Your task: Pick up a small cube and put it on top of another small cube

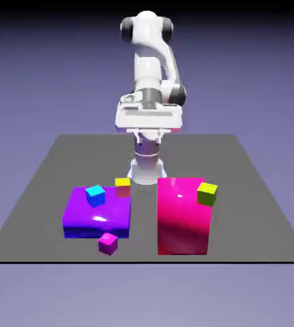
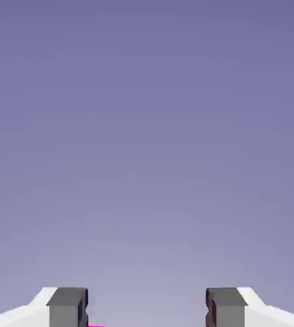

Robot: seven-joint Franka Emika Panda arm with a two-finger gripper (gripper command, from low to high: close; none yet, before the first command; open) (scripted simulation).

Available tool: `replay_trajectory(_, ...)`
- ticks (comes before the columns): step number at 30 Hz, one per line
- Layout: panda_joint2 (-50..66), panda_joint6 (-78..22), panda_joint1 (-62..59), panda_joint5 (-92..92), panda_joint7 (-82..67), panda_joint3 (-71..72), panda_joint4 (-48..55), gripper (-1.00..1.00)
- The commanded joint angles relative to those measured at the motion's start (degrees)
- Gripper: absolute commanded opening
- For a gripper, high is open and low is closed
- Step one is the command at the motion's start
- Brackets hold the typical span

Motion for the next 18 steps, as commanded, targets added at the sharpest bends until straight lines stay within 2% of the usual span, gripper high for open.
replay_trajectory(1,2.1,-1.8,-0.3,0.4,0.2,-0.3,1.6,0.00)
replay_trajectory(18,37.4,-32.1,-5.1,6.3,4.4,-5.7,28.4,0.00)
